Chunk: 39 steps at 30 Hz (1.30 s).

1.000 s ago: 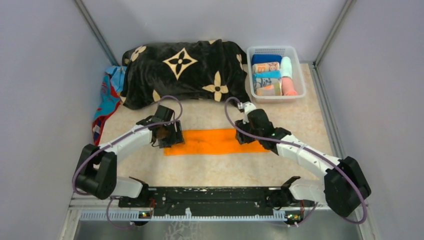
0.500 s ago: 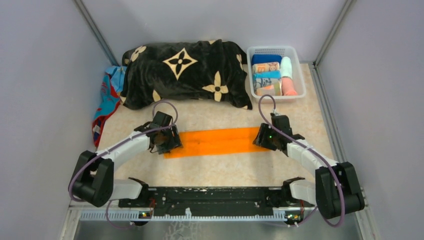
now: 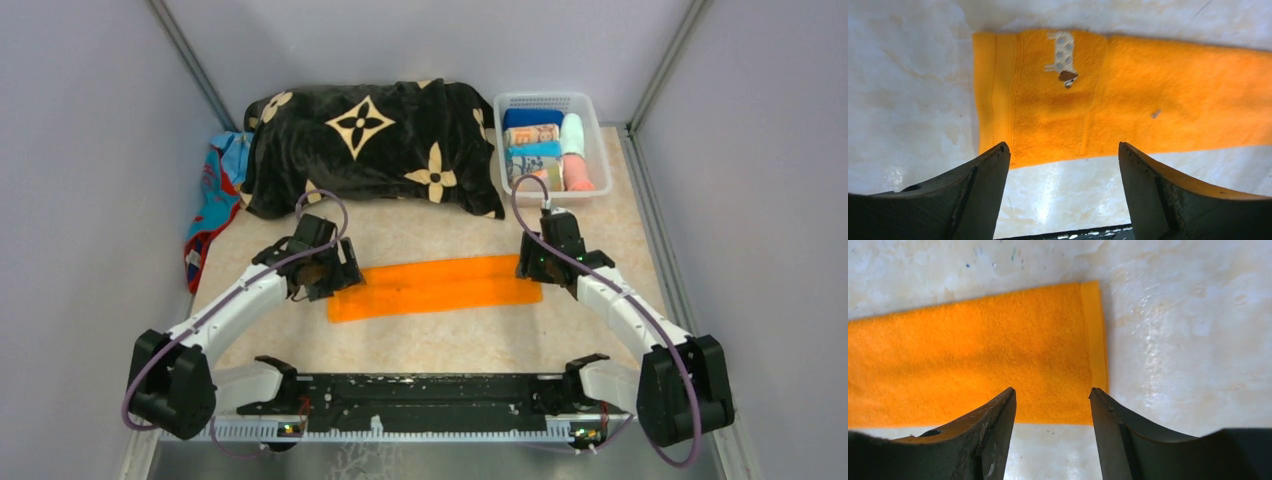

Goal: Roll the towels
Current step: Fold the towel at the center of the board.

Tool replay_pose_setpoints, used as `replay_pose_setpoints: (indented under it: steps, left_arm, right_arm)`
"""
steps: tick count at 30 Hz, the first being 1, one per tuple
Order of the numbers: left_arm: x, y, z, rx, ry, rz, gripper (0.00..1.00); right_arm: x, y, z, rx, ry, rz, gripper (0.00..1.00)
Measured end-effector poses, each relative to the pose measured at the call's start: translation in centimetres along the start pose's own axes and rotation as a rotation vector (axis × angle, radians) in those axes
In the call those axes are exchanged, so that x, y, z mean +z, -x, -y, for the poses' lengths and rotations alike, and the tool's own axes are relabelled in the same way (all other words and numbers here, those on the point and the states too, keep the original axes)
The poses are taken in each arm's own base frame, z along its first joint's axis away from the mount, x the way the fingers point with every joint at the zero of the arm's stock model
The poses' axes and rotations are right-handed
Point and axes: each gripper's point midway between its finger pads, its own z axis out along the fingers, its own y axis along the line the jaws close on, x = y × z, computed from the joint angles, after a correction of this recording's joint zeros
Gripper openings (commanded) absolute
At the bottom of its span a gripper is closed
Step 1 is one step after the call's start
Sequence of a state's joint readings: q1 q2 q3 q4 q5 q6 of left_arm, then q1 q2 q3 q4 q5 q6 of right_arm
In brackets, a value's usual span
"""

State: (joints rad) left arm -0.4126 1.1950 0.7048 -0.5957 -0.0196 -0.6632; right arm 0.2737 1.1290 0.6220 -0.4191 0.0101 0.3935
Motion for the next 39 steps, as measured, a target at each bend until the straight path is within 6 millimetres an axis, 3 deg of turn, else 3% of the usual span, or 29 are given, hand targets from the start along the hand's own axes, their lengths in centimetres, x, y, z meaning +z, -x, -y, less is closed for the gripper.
replay_pose_setpoints:
  steps: [5,14,22,29,34,39]
  left_arm:
    - [-1.9,3.0,0.9,0.040,-0.017,0.108,0.90]
    - [-3.7,5.5,-0.2,0.091,0.033,0.215,0.95]
    - [-3.8,5.9,-0.3,0.103,0.036,0.230,0.95]
    - [-3.8,5.9,-0.1,0.104,0.027,0.231,0.94]
    - [-3.9,5.7,0.1,0.102,0.003,0.236,0.95]
    - [-3.7,4.8,0.5,0.099,-0.037,0.211,0.94]
  right_arm:
    - [0.0,1.4,1.4,-0.041,-0.103,0.010,0.54]
    - [3.0,-1.5,3.4,-0.094,-0.201,-0.149,0.48]
    - [4.0,-1.5,3.0,-0.092,-0.185,-0.190,0.35]
    - [4.9,-1.0,2.1,-0.081,-0.143,-0.185,0.00]
    - [4.8,-0.3,2.1,-0.069,-0.153,-0.160,0.00]
    - [3.2,0.8,4.9,-0.031,-0.277,-0.114,0.00]
